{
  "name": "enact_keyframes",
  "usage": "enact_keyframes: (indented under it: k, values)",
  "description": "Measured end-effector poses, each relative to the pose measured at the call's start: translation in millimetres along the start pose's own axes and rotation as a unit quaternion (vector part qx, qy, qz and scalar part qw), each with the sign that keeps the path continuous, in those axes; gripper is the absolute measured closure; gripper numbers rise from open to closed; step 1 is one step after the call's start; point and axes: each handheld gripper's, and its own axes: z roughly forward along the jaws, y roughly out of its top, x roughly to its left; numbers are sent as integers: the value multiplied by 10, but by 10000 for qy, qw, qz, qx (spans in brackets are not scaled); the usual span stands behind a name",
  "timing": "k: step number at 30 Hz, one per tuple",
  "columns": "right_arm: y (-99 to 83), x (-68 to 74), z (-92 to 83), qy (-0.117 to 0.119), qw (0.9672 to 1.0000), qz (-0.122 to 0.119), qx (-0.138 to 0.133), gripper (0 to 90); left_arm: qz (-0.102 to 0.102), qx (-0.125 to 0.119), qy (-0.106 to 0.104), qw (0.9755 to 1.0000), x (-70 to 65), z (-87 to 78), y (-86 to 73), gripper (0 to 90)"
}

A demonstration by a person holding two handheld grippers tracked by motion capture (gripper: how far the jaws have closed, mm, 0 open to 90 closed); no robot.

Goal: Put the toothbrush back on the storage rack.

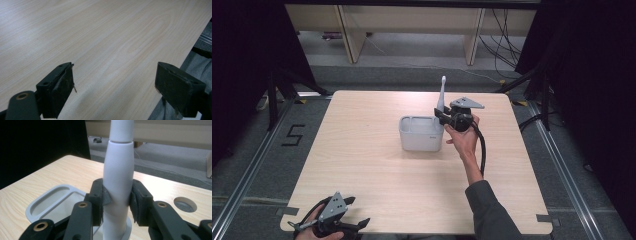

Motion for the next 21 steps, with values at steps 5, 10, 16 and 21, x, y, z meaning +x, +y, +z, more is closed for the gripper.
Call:
enact_keyframes:
  k: [5, 10, 16, 21]
  values:
    - [-56, 1, 21, 10, 10000, 47, 59, 664, -22, -10, 4, 10000, -2, 2, 0, 147]
    - [-96, 0, 34, -53, 9999, -93, 113, 664, -3, 3, -2, 10000, -1, -1, 1, 147]
    - [-153, 7, 49, 19, 9997, -9, 254, 664, 9, 44, 7, 10000, 2, -7, 4, 147]
    - [-182, -6, 56, -31, 9994, -171, 288, 665, 8, 10, -1, 10000, 1, -2, 1, 147]
